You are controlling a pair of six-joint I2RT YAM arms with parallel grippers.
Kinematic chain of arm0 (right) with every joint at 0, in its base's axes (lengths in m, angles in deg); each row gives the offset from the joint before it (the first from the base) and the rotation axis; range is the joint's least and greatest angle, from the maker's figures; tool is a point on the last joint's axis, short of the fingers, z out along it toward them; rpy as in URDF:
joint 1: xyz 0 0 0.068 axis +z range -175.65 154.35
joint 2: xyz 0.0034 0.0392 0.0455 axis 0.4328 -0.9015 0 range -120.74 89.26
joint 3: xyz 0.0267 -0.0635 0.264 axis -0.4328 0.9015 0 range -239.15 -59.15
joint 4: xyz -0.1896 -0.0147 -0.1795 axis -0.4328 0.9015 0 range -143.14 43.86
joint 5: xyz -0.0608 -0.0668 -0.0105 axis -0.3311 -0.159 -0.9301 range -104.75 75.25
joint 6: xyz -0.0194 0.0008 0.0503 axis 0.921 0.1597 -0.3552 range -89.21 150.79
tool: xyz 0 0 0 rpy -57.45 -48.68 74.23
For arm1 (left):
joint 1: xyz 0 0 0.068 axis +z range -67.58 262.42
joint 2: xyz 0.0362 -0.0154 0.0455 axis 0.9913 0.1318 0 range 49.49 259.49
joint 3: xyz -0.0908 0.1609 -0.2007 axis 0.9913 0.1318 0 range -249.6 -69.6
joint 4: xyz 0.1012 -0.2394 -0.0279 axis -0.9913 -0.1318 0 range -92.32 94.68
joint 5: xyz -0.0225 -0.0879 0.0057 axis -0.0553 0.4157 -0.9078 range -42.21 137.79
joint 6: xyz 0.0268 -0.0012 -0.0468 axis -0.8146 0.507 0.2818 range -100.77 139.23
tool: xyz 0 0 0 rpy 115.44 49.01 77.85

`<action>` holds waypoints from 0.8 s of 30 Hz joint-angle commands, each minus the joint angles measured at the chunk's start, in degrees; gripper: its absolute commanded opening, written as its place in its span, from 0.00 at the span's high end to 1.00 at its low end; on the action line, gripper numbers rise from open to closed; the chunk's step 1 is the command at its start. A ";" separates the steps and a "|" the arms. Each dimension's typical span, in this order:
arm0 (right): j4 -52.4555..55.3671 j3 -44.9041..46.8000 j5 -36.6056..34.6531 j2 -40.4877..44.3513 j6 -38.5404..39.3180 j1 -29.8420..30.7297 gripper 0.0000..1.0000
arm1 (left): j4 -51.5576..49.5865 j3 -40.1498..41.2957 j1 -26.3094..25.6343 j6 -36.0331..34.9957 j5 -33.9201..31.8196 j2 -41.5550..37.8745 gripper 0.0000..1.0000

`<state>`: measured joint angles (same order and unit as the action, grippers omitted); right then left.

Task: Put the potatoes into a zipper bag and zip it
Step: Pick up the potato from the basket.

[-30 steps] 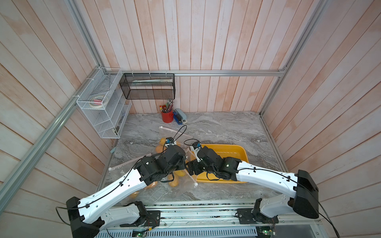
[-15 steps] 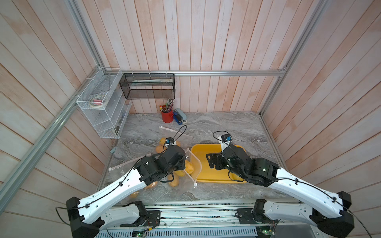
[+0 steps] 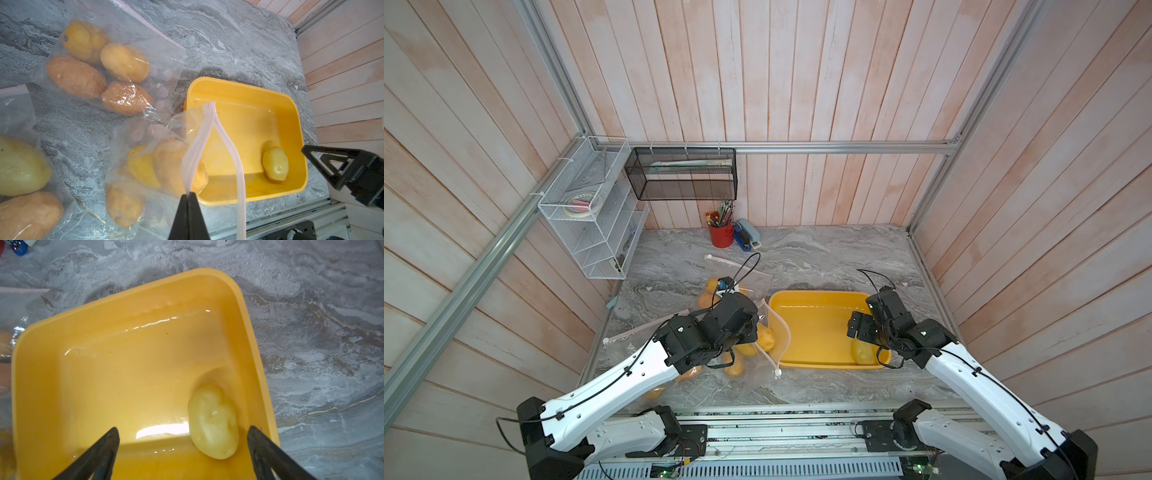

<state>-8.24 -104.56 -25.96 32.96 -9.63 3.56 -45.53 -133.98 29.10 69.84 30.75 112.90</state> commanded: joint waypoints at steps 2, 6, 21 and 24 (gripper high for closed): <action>-0.68 1.61 4.23 -5.62 0.07 -0.32 0.11 | -0.63 0.01 -0.03 0.02 -1.77 -0.76 1.00; -1.12 2.72 3.47 -11.60 -0.33 -0.43 0.14 | -0.42 -0.05 -0.02 -0.16 -1.42 -0.66 1.00; -11.99 8.11 2.73 -17.67 -1.31 -1.09 0.09 | -0.50 0.67 -0.03 -0.16 -1.80 -1.72 1.00; -13.47 8.14 4.14 -21.16 -0.56 -1.09 0.11 | -0.50 0.22 -0.02 -0.25 -1.69 -1.51 1.00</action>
<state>-19.02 -97.24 -23.27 14.21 -10.96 2.69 -45.66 -133.76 29.10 69.82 30.33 112.25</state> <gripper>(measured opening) 0.893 0.046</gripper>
